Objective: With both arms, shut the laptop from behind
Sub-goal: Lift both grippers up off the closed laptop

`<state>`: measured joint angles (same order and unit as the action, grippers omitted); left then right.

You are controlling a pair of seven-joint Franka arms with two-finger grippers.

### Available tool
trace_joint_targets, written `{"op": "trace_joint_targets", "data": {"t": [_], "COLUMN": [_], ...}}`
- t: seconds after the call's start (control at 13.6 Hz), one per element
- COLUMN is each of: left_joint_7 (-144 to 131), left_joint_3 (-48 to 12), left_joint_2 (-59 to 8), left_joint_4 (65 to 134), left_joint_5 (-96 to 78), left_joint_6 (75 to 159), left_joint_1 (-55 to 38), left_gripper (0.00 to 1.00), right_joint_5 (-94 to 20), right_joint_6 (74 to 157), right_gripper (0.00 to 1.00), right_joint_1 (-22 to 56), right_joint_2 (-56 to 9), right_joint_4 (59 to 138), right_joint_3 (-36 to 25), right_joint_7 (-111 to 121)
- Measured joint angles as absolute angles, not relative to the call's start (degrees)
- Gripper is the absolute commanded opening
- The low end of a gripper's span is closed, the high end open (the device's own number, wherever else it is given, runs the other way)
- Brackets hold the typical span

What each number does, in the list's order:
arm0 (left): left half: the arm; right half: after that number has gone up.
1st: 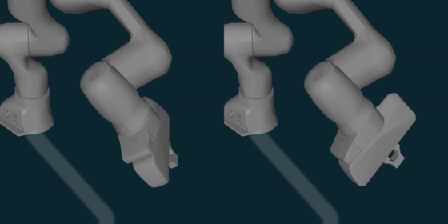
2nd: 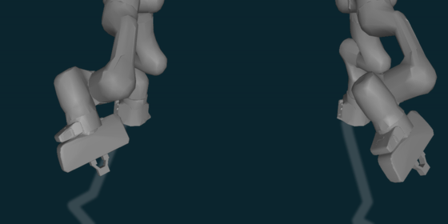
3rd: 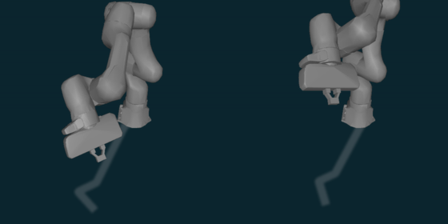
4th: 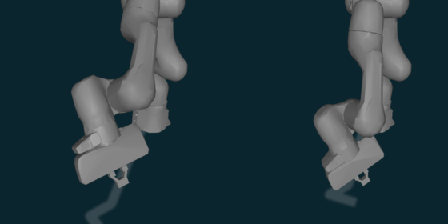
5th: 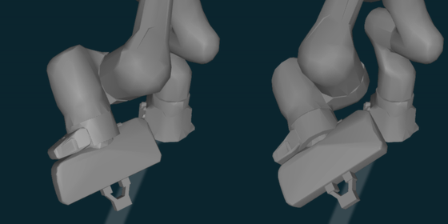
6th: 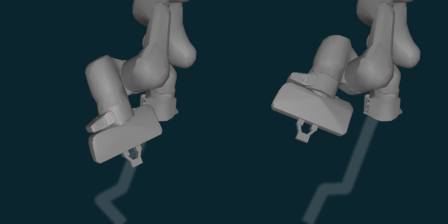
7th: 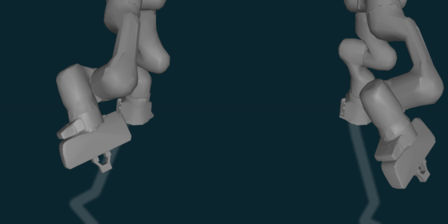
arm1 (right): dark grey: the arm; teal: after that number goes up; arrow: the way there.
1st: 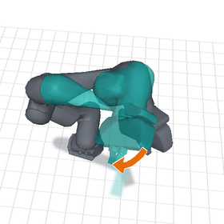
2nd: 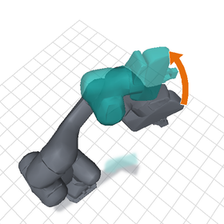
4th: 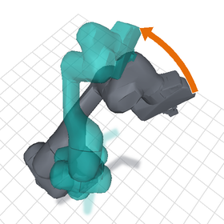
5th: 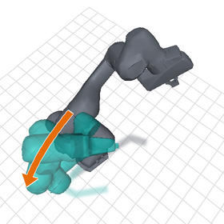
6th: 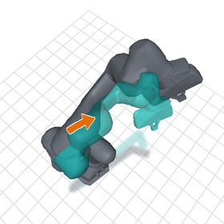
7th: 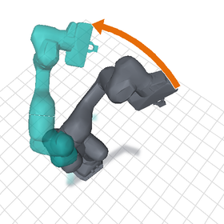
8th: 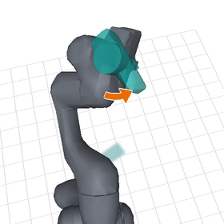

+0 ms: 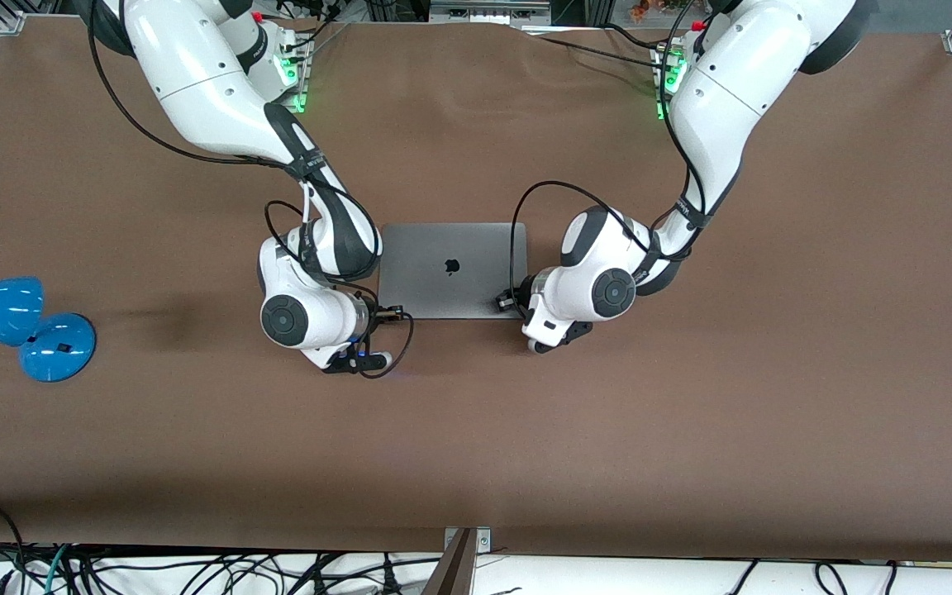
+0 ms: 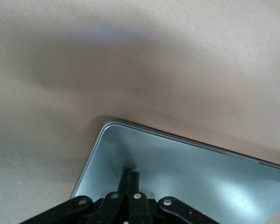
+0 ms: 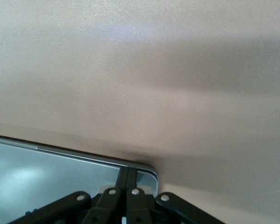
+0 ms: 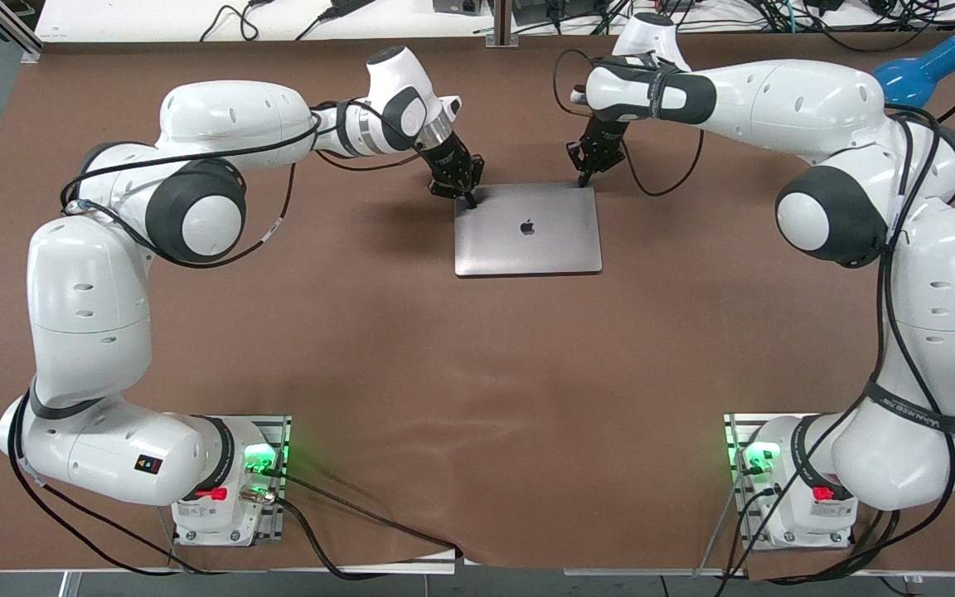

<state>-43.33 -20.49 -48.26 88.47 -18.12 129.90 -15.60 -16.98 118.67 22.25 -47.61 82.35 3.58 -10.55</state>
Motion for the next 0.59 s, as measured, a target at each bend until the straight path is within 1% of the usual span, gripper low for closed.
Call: {"op": "trace_joint_targets", "data": {"t": [0.07,0.15,0.22,0.37,0.51,0.59], "left_joint_7": [-43.4,-43.4,-43.4,-43.4,-43.4,-43.4], "left_joint_3": [-20.5,-20.5,-20.5,-20.5,-20.3,-20.2], "left_joint_2": [-48.3,-48.3,-48.3,-48.3,-48.3,-48.2], "left_joint_4": [88.5,88.5,88.4,88.4,88.4,88.4], "left_joint_5": [-18.1,-18.1,-18.1,-18.1,-18.1,-18.1], "left_joint_6": [130.0,130.1,130.2,130.3,130.3,130.2], "left_joint_1": [-15.6,-15.5,-15.3,-15.1,-14.9,-14.9], "left_gripper": [1.00,1.00,1.00,1.00,1.00,1.00], "right_joint_5": [-17.0,-17.0,-17.0,-17.0,-17.0,-17.0], "right_joint_6": [118.7,118.7,118.7,118.6,118.5,118.3], "right_gripper": [0.03,0.10,0.25,0.60,0.91,1.00], "right_joint_1": [22.2,22.3,22.3,22.2,22.2,22.2], "right_joint_2": [-47.6,-47.6,-47.6,-47.6,-47.6,-47.4], "right_joint_4": [82.4,82.3,82.1,80.6,78.5,77.5], "right_joint_3": [3.6,3.6,3.6,3.6,3.5,3.3], "right_joint_7": [-10.5,-10.5,-10.5,-10.5,-10.5,-10.5]}}
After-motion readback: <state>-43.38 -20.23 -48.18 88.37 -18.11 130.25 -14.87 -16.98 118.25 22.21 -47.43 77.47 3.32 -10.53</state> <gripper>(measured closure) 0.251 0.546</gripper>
